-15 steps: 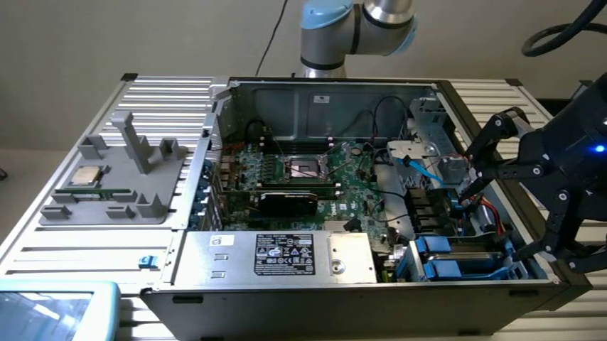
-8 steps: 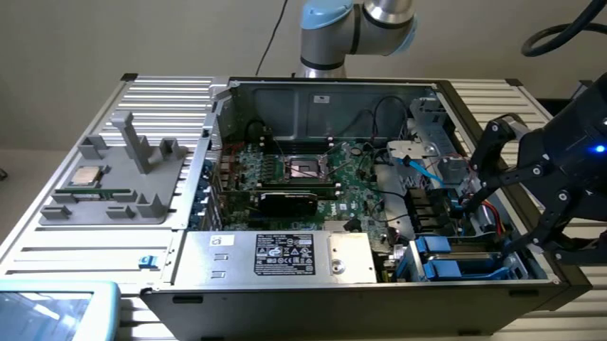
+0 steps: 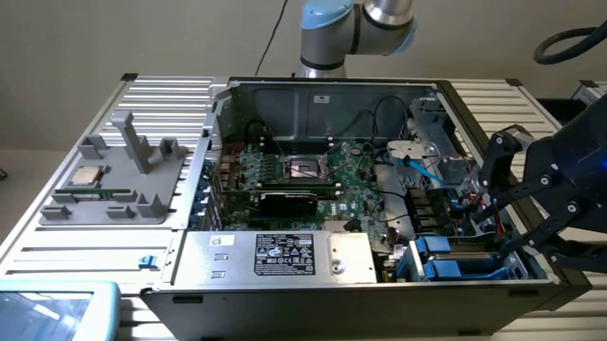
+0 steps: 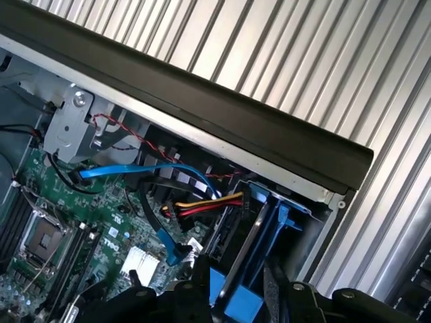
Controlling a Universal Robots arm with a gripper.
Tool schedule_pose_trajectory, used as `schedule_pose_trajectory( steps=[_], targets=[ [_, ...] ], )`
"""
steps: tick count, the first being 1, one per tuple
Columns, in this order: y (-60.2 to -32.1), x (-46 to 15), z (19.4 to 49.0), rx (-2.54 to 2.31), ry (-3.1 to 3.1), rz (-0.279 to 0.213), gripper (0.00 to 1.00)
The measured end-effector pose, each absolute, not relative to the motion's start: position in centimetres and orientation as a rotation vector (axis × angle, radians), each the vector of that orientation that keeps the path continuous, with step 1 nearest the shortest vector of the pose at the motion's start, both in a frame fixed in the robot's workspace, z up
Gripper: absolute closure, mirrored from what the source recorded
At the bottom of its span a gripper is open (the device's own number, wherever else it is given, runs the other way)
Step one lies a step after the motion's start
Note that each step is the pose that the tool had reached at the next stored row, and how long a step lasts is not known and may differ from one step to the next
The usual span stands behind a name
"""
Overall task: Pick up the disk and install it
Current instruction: 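Insert the first disk wire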
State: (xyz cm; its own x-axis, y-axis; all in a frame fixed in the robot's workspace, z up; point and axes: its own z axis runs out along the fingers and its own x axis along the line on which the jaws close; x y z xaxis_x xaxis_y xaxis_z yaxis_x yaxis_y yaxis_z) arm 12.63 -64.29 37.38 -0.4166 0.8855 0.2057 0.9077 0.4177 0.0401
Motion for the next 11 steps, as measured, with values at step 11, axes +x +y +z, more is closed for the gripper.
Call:
schedule_pose_trajectory(
  steps=[11],
  targets=[
    [-66.5,13.3,37.1,-1.589,-2.514,-0.230,0.58]
  ],
)
